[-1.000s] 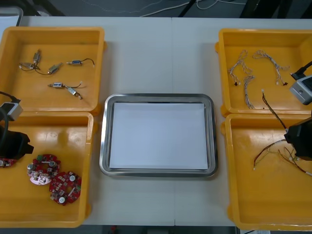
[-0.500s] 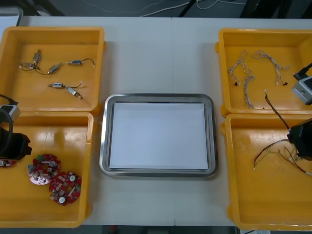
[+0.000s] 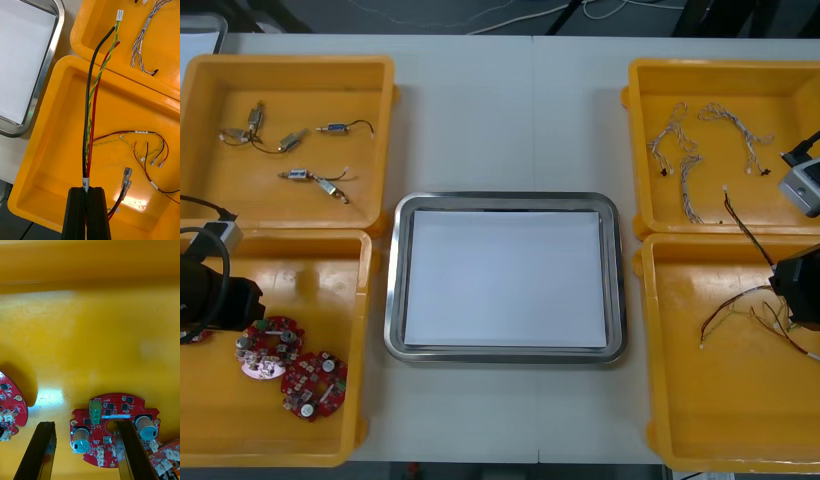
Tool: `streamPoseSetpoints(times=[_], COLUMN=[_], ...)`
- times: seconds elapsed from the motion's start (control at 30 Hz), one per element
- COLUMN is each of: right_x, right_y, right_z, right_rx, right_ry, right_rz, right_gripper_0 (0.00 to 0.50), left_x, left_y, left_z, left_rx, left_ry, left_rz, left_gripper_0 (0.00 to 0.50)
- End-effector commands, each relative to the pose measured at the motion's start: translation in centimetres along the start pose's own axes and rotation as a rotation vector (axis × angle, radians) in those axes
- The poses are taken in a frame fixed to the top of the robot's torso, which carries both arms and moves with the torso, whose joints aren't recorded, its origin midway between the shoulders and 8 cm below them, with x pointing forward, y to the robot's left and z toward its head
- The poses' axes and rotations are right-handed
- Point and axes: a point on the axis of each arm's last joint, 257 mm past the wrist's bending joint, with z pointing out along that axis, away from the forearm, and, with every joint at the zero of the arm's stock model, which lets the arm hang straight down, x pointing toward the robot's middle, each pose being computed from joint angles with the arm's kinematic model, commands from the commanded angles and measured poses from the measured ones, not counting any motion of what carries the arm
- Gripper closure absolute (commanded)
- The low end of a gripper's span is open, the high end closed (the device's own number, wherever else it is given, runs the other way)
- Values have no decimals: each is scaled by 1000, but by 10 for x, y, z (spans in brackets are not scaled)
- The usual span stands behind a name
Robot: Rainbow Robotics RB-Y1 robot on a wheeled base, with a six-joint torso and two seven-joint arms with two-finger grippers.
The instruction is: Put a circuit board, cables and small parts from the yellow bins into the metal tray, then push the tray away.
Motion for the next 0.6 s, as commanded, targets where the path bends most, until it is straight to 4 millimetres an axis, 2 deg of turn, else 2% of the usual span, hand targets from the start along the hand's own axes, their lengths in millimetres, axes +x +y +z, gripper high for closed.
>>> streamPoseSetpoints(times=[0.03,0.6], right_x=[8,8], right_y=[-6,-6], right_z=[-1,-1], right_rx=[35,35], right_ry=[27,27], right_rz=[-52,-52], right_gripper_0=[500,500], left_x=[-14,-9], left_y=[-15,-19], left_z=[0,12], left_rx=[16,-15], left_ry=[-38,-30], left_rz=[-24,18], left_gripper_0=[47,56])
